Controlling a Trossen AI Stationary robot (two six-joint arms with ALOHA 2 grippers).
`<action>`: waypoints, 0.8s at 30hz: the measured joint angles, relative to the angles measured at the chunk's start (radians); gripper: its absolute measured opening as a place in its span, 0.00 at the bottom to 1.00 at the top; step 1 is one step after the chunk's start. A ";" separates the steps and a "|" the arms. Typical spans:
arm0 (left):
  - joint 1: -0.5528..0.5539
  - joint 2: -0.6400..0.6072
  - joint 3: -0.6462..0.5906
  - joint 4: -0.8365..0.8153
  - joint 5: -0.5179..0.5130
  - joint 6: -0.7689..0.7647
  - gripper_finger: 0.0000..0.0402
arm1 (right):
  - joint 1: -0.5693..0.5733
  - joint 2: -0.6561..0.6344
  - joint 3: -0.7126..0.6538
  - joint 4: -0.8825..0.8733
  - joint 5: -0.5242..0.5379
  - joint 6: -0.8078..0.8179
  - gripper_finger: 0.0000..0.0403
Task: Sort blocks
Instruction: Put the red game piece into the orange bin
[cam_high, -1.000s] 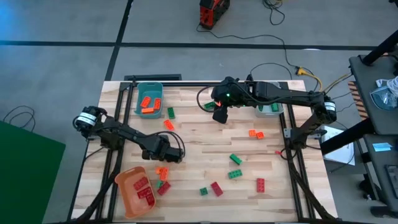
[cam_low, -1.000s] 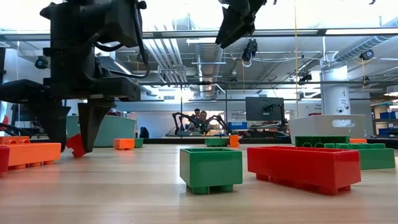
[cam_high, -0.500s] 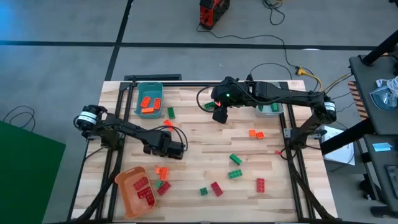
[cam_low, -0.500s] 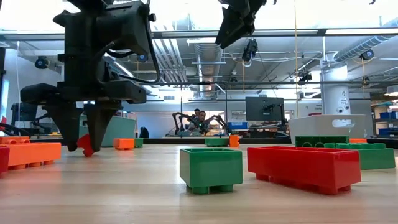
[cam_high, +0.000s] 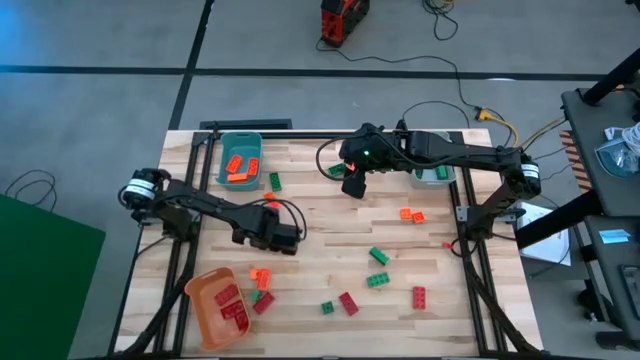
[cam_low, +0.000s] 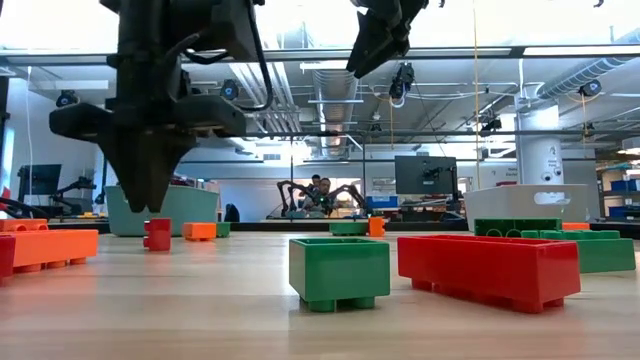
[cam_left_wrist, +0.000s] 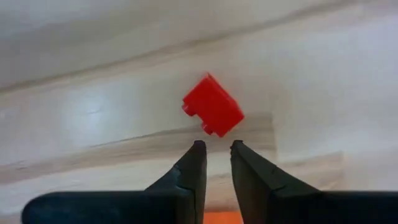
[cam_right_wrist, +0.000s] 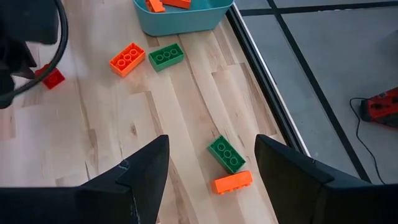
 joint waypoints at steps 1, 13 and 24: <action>0.002 0.000 0.010 -0.004 -0.010 -0.017 0.13 | 0.000 0.000 0.000 0.000 0.000 0.000 0.57; 0.013 0.006 0.028 -0.007 -0.057 -0.344 0.38 | 0.000 0.000 0.000 -0.003 0.000 -0.014 0.57; 0.038 0.026 -0.035 0.056 -0.116 -0.349 0.46 | 0.000 0.000 0.000 -0.005 -0.001 -0.058 0.57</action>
